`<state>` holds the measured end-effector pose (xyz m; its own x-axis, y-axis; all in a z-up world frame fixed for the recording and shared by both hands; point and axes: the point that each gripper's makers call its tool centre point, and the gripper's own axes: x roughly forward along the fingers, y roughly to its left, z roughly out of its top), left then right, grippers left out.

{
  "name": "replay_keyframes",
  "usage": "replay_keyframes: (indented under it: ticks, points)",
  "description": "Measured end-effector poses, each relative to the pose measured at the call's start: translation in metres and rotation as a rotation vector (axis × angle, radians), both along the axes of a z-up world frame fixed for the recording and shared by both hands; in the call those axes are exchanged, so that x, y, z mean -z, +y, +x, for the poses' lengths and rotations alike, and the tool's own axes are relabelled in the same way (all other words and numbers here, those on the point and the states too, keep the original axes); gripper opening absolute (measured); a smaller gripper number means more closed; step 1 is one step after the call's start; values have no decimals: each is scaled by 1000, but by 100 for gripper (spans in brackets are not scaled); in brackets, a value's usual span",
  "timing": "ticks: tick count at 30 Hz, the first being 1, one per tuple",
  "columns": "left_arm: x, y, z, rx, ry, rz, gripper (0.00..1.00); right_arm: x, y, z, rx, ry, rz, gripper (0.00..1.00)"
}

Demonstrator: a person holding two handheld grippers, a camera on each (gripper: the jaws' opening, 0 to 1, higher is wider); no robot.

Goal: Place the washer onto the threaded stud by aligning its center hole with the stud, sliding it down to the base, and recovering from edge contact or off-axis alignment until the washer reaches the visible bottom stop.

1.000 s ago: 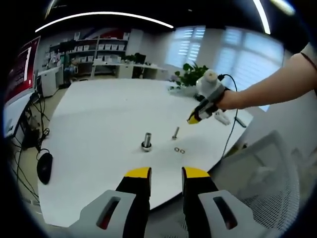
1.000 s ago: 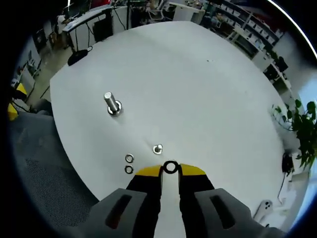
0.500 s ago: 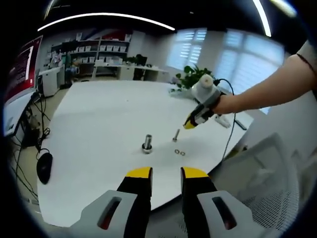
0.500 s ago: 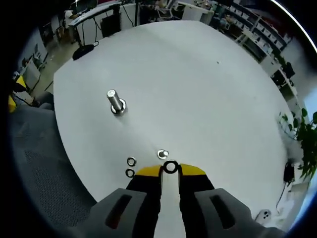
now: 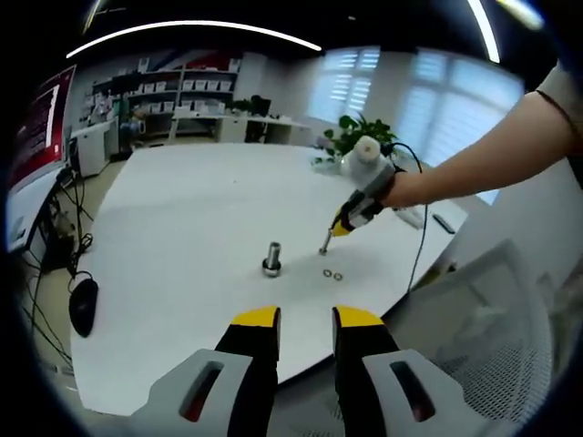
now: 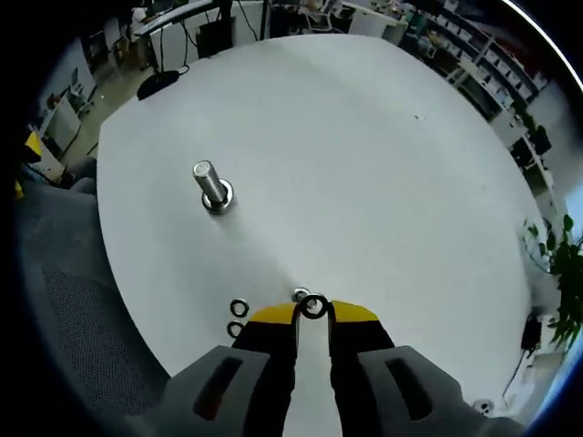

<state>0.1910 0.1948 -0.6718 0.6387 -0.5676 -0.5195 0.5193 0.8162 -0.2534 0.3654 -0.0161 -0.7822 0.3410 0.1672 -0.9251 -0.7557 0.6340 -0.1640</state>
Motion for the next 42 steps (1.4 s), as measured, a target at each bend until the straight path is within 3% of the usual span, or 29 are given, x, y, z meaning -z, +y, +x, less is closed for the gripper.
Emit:
replay_keyframes:
  ticks: [28,40,42]
  points:
    - [3,2,0,-7,14,16,20,48,4,-5,50,118,-10,15]
    - [5,3,-1,-11,24,24,20,54,5,-1,75,130,3,16]
    - [6,3,0,-13,25,24,20,56,2,-6,84,155,-5,16]
